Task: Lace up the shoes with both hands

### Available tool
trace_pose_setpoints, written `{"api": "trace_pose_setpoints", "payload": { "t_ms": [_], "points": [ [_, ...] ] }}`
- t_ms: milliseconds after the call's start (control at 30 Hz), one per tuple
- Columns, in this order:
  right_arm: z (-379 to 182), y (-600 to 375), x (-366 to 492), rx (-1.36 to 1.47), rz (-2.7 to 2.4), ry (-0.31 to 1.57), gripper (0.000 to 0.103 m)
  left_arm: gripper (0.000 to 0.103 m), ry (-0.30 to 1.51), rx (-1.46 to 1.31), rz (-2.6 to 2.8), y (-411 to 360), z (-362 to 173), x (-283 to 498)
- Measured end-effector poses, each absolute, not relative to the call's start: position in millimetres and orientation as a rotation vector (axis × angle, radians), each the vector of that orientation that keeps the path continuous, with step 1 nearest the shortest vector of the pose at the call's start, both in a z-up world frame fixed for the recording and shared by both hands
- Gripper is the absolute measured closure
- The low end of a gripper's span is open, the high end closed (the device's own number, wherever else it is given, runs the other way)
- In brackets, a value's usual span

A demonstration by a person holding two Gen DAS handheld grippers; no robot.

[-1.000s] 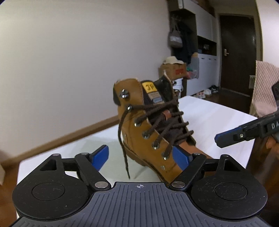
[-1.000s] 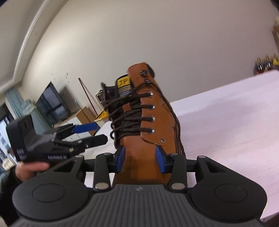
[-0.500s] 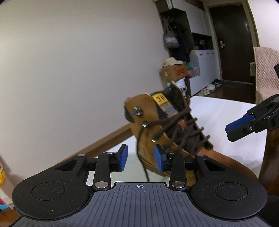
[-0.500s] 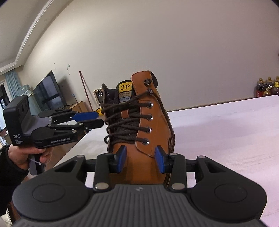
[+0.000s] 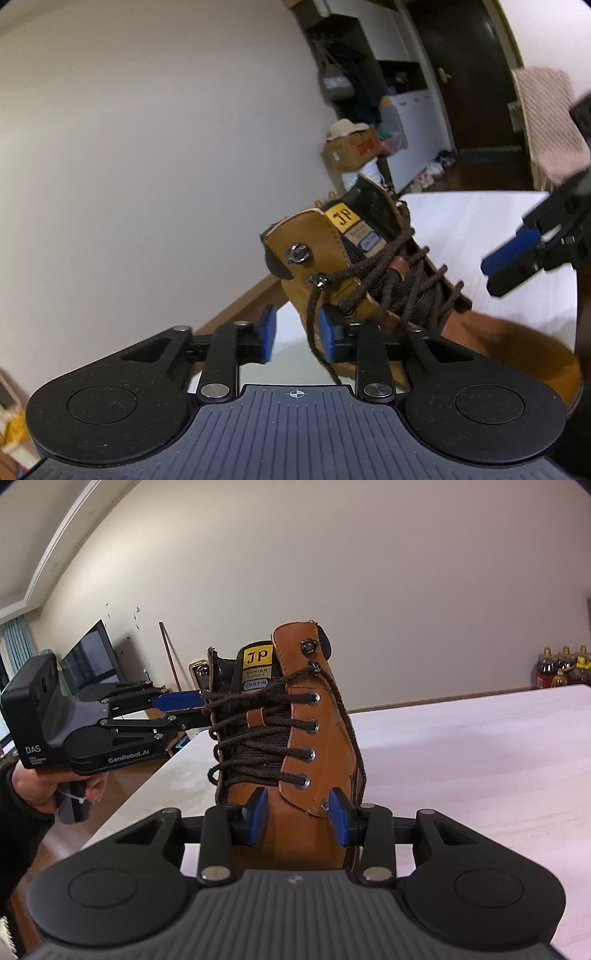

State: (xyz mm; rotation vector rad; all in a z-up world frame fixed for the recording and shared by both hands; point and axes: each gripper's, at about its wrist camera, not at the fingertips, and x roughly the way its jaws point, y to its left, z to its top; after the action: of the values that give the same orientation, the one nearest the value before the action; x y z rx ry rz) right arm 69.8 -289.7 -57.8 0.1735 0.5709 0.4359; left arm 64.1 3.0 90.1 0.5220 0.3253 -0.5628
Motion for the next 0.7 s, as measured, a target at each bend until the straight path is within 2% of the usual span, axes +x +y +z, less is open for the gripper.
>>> {"api": "trace_pose_setpoints", "payload": {
  "t_ms": [33,200,433,567,700],
  "points": [
    [-58,-290,70,0.174,0.437,0.572,0.063,0.098,0.327,0.527,-0.569,1,90,64],
    [-56,-291,68,0.166,0.457,0.564,0.064,0.100,0.343,0.483,-0.521,-4,88,62],
    [-49,-289,64,0.125,0.472,0.529,0.077,0.101,0.426,0.368,-0.497,-2,73,60],
    [-36,-277,60,-0.025,0.464,0.454,0.079,0.101,0.429,0.309,-0.499,5,74,62],
    [-24,-258,60,-0.293,0.436,0.345,0.079,0.101,0.418,0.332,-0.481,8,77,62]
  ]
}}
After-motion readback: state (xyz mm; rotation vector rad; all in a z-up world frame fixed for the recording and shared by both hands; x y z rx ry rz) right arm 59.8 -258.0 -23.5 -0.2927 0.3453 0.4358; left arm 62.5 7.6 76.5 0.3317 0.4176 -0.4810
